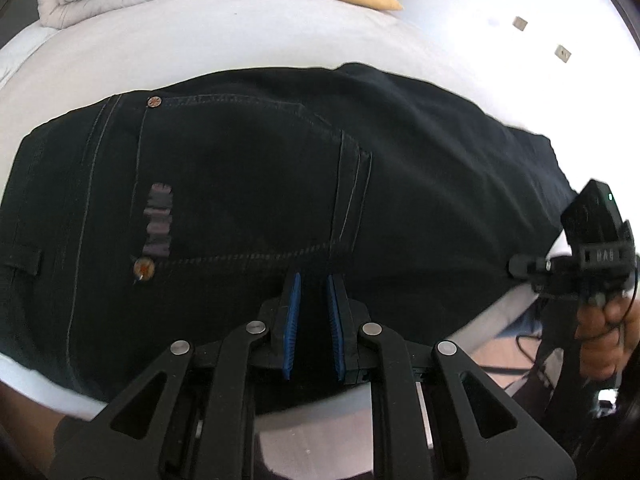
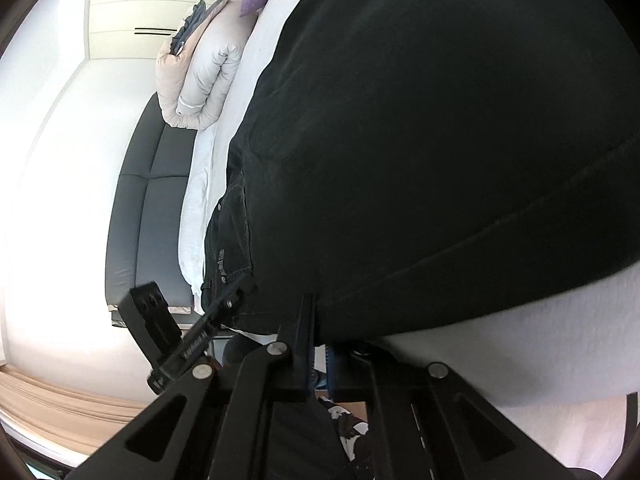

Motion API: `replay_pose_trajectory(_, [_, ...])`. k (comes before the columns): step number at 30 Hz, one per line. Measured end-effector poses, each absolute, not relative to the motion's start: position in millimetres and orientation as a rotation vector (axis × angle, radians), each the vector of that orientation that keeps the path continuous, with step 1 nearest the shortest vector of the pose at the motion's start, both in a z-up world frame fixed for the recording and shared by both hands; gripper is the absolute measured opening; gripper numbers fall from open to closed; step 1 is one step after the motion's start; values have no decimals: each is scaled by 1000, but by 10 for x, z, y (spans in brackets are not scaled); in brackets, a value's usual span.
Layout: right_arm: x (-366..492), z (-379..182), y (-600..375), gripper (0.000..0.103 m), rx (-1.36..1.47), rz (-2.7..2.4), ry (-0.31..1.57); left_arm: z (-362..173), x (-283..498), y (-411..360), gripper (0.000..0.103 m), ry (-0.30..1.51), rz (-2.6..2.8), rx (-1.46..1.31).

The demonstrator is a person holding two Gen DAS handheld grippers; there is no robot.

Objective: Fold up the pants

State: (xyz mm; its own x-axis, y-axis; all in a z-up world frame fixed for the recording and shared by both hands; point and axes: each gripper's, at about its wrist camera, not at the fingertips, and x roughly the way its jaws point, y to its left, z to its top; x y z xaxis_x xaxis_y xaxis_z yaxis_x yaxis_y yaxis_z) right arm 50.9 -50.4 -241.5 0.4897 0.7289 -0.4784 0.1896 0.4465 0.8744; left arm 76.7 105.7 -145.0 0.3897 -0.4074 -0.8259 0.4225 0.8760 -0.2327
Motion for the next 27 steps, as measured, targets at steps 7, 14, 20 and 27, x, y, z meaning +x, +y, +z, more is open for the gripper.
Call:
replay_pose_trajectory(7, [412, -2192, -492, 22, 1012, 436, 1113, -1416, 701, 1107, 14, 1028, -505, 14])
replay_pose_trajectory(14, [276, -1404, -1064, 28, 886, 372, 870, -1077, 889, 1031, 14, 951, -524, -37])
replay_pose_trajectory(20, [1084, -1664, -1036, 21, 1028, 400, 938, -1079, 1411, 459, 14, 989, -551, 22])
replay_pose_trajectory(27, [1541, -2252, -1215, 0, 1156, 339, 985, -1369, 1658, 408, 14, 1061, -558, 7])
